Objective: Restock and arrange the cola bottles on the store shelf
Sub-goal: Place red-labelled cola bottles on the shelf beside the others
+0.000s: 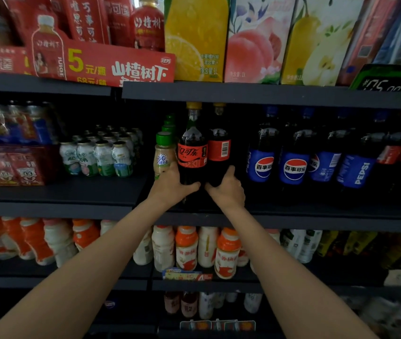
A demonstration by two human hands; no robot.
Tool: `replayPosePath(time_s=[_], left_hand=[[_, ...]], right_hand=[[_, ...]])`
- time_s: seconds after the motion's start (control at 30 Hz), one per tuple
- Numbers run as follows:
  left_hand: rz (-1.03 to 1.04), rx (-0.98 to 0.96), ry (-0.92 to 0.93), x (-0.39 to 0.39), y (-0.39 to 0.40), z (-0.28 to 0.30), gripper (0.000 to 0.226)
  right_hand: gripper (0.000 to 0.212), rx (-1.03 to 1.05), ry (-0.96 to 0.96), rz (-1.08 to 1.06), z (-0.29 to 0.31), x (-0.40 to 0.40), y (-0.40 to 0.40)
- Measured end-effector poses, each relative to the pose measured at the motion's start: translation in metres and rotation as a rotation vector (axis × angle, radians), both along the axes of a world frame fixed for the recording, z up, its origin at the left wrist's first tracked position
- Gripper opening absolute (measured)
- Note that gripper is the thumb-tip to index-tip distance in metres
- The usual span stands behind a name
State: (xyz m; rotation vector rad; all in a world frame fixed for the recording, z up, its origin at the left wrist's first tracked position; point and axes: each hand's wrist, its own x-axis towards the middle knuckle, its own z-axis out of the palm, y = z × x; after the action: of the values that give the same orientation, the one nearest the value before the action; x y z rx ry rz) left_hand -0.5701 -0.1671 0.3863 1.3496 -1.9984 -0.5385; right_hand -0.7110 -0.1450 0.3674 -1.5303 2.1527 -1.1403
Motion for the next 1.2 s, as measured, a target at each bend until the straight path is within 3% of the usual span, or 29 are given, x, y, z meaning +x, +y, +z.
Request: replayPosePath(time_s=[0.2, 0.3, 0.4, 0.67, 0.87, 1.1, 1.2], left_hand=[[-0.002, -0.003, -0.004, 0.000, 0.000, -0.001, 0.060], [0.007, -0.010, 0.003, -0.002, 0.000, -0.001, 0.061], [0.025, -0.045, 0.000, -0.006, 0.003, -0.001, 0.061], [0.025, -0.078, 0.006, -0.007, 0.004, -0.003, 0.064], [0.028, -0.068, 0.003, -0.006, 0.001, -0.005, 0.064], [0.011, -0.071, 0.001, -0.006, -0.002, -0.007, 0.064], [0.009, -0.074, -0.002, -0.006, -0.002, -0.006, 0.063]], right_hand=[[0.070, 0.088, -0.139, 0.080, 0.005, -0.009, -0.005], [0.079, 0.065, -0.035, -0.045, 0.003, -0.008, -0.004], [0.078, 0.024, 0.000, -0.142, 0.000, -0.004, -0.002], [0.069, 0.089, -0.107, -0.032, 0.000, -0.010, -0.001], [0.069, 0.082, 0.017, -0.137, -0.004, 0.003, -0.002], [0.058, 0.093, -0.245, -0.034, -0.004, 0.001, -0.004], [0.069, 0.089, -0.176, -0.128, -0.002, 0.006, -0.003]])
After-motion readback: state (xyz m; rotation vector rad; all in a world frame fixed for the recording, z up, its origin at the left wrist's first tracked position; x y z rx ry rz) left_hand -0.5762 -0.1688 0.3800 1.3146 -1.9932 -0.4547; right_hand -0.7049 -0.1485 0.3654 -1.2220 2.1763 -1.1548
